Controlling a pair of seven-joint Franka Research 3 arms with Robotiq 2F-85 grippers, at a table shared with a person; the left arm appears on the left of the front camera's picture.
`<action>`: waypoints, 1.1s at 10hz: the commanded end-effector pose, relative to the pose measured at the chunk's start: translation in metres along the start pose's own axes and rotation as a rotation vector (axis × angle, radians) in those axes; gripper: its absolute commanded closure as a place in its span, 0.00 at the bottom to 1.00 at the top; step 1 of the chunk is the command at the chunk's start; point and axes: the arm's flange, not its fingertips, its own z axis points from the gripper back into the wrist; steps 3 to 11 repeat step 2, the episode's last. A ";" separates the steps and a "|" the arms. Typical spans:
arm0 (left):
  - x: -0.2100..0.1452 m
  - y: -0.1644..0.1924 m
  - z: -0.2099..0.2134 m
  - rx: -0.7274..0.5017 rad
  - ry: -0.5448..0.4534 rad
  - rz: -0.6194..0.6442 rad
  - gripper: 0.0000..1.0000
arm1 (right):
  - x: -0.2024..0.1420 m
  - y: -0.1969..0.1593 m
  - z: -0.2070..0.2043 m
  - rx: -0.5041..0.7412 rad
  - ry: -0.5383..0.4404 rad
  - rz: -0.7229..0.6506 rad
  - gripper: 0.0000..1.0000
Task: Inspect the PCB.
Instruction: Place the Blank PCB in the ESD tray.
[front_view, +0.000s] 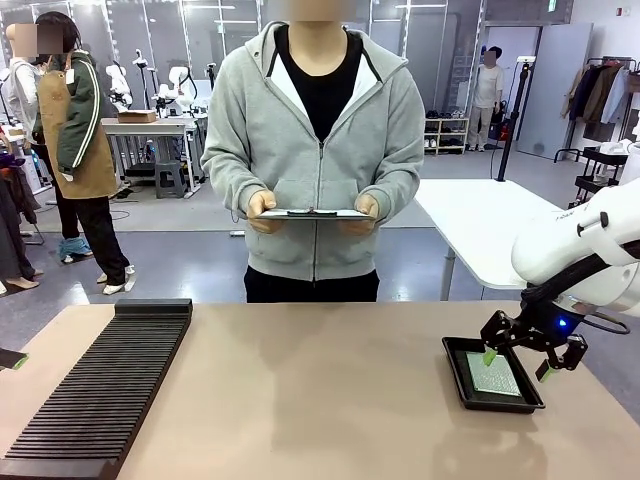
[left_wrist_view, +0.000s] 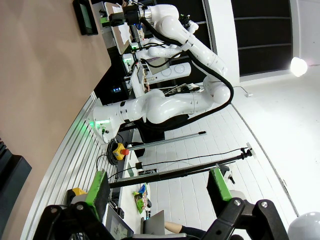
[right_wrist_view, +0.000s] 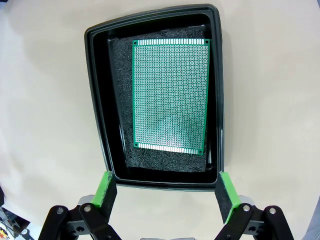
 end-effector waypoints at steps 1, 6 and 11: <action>0.003 -0.003 0.003 0.009 0.003 0.016 0.00 | 0.002 0.000 -0.003 0.007 -0.014 0.004 0.00; 0.003 -0.003 0.003 0.009 0.003 0.016 0.00 | 0.002 0.000 -0.003 0.007 -0.014 0.004 0.00; 0.003 -0.003 0.003 0.009 0.003 0.016 0.00 | 0.002 0.000 -0.003 0.007 -0.014 0.004 0.00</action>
